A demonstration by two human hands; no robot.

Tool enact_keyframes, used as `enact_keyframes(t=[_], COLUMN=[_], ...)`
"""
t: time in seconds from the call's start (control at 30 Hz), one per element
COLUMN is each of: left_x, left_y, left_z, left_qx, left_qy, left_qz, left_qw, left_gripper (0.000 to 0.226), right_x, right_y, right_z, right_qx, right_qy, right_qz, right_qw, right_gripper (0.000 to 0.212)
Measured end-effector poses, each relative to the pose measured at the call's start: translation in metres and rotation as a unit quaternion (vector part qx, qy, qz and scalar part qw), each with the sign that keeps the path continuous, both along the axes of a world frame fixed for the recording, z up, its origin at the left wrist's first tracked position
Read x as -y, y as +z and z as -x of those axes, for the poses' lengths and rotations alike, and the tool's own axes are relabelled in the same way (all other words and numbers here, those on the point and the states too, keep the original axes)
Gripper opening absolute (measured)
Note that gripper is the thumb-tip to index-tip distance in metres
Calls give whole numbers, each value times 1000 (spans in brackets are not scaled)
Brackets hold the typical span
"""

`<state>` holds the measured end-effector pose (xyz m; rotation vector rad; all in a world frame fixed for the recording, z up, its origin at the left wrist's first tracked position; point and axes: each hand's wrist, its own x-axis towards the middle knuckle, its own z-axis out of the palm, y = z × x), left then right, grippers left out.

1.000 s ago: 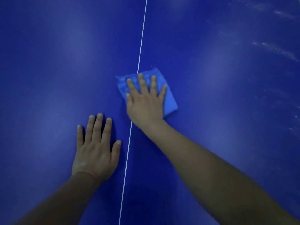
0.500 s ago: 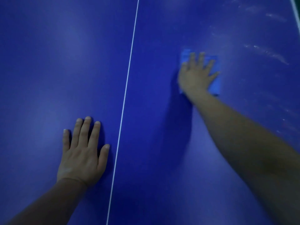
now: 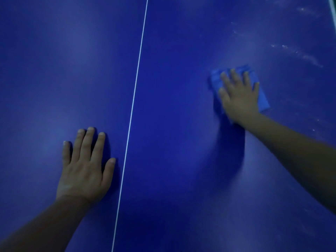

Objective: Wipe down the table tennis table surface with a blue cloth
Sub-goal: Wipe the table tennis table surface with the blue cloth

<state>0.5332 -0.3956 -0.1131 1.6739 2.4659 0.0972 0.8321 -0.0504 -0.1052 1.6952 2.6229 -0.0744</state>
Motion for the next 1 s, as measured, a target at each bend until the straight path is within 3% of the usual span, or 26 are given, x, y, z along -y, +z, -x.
enact_keyframes(t=[0.03,0.1,0.17,0.23,0.3,0.37,0.4,0.57,0.67,0.73,0.8,0.87,0.93,1.0], left_x=[0,0,1,1,1,0,0,0,-2,-2,-2,-2,-2,2], left_y=[0,-1,-1,-1,-1,-1,-2,-1,2,2,3,3,4,5], left_z=[0,0,0,0,0,0,0,-1,-1,-3,-3,-3,-4,-8], left_qx=[2,3,2,0,-3,-2,-3,-6,-14,-20,-32,-44,-55,-53], left_qy=[0,1,0,0,0,2,1,1,0,-1,2,2,3,6], left_qz=[0,0,-1,-4,-4,-4,-2,0,4,5,10,23,34,34], left_qw=[1000,1000,1000,1000,1000,1000,1000,1000,1000,1000,999,999,998,998], left_gripper=[72,72,72,72,72,72,72,72,72,73,73,74,71,65], right_x=[37,98,88,31,-31,-62,-59,84,190,187,146,100,85,120], right_y=[-4,-10,-7,-11,-7,1,3,-4,0,2,-3,-1,3,1], right_z=[-3,-20,-32,-29,-27,-35,-37,-63,-99,-108,-99,-91,-87,-80], right_qx=[4,4,21,32,32,14,3,15,-4,8,24,5,-12,-27], right_qy=[103,316,407,338,153,13,-1,175,364,429,360,170,5,-60], right_qz=[-17,-18,8,-26,-31,3,3,-23,9,37,7,-16,11,10], right_qw=[995,949,913,940,987,1000,1000,984,932,903,933,985,1000,998], right_gripper=[57,52,51,51,58,69,71,54,49,48,48,53,60,61])
